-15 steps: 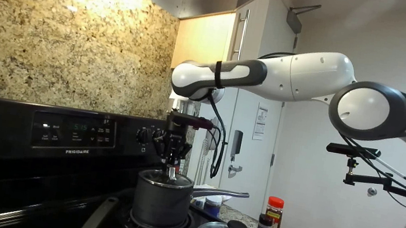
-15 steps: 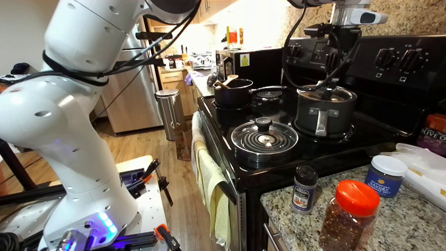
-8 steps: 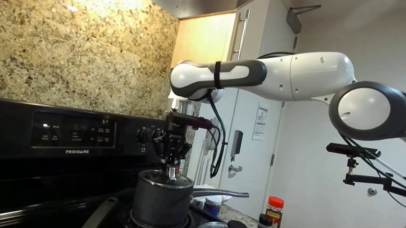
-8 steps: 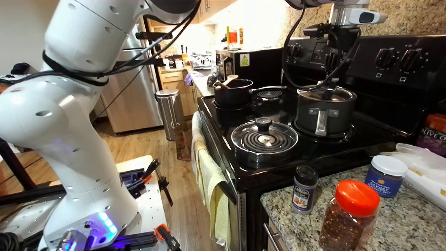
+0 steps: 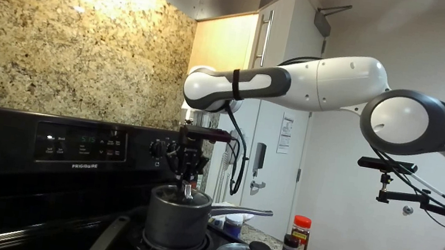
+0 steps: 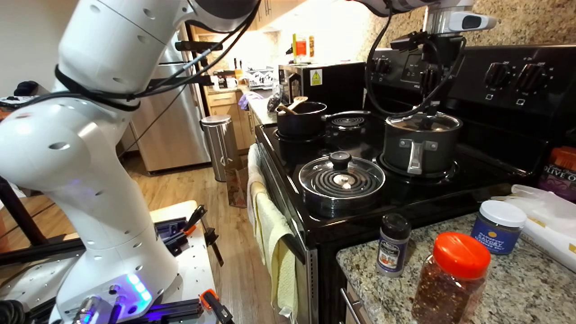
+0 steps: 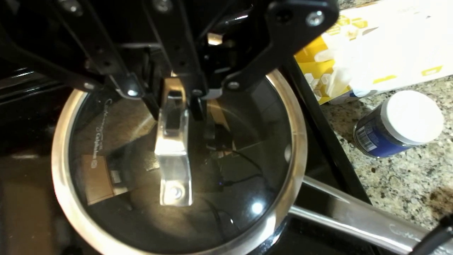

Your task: Remove the lid from the stove and put it on top of the pot on the upper right plate

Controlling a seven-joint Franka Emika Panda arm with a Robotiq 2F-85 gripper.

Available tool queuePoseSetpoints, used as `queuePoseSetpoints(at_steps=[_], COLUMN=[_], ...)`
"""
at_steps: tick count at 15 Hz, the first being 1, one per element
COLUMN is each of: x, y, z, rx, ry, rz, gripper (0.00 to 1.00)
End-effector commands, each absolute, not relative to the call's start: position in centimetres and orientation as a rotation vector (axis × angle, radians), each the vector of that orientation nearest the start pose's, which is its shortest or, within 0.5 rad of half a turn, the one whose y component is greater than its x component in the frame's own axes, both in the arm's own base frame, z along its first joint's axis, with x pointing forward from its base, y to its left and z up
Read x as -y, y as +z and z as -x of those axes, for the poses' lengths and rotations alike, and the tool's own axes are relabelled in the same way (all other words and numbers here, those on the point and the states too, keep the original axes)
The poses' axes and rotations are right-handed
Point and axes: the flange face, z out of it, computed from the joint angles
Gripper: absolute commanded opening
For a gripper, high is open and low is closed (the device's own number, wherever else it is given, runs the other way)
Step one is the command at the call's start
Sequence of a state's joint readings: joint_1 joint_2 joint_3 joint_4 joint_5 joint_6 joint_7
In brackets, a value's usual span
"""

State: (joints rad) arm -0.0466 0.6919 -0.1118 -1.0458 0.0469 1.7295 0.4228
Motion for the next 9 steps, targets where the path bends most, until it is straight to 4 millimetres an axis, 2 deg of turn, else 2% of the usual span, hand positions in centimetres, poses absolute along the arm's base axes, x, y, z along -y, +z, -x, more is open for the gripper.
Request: queuePoseSetpoints(at_steps=[1,2,3,6,9], x=[8.75,8.71,8.67,8.53,8.05], y=[42.99,43.05,43.08,43.06,43.87], z=[-74.69,-74.65,-74.6,-74.6,-74.56], rx=[-0.862,-0.86,-0.853,-0.854,-0.853], ry=[-0.036,-0.032,-0.025,-0.024,-0.046], rz=[3.067,3.062,3.061,3.051,3.046], gripper=[0.05,0.46,0.47,0.65,0.84])
